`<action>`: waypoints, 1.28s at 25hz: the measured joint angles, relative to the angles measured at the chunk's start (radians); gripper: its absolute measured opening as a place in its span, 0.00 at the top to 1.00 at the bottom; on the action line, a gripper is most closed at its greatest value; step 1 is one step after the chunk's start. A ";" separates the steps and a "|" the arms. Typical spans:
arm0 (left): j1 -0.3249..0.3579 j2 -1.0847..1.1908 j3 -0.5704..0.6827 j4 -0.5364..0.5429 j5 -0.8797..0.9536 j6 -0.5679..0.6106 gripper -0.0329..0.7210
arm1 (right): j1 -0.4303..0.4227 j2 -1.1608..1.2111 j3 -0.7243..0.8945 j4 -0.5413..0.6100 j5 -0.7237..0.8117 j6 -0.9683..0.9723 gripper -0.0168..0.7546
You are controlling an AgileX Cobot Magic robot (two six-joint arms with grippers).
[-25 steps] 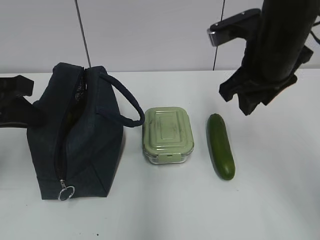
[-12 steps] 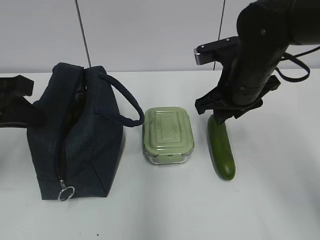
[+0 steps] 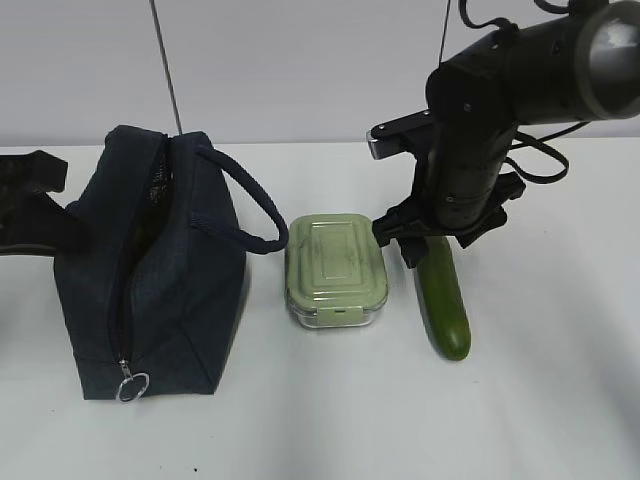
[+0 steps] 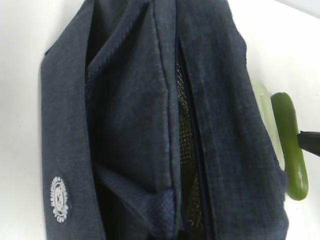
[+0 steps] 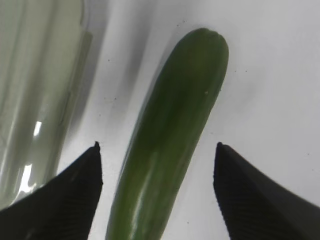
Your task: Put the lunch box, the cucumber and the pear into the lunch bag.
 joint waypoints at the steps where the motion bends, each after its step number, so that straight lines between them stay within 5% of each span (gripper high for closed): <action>1: 0.000 0.000 0.000 0.000 0.000 0.000 0.97 | 0.000 0.008 -0.011 -0.005 0.000 0.014 0.27; 12: 0.000 0.000 0.000 0.000 0.007 0.000 0.97 | -0.075 0.137 -0.052 0.042 0.007 0.070 0.22; 21: 0.000 0.000 0.000 0.000 0.009 0.000 0.97 | -0.118 0.159 -0.058 0.126 -0.017 0.004 0.42; 32: 0.000 0.000 0.000 0.000 0.010 0.000 0.97 | -0.118 0.159 -0.065 0.116 -0.022 -0.016 0.49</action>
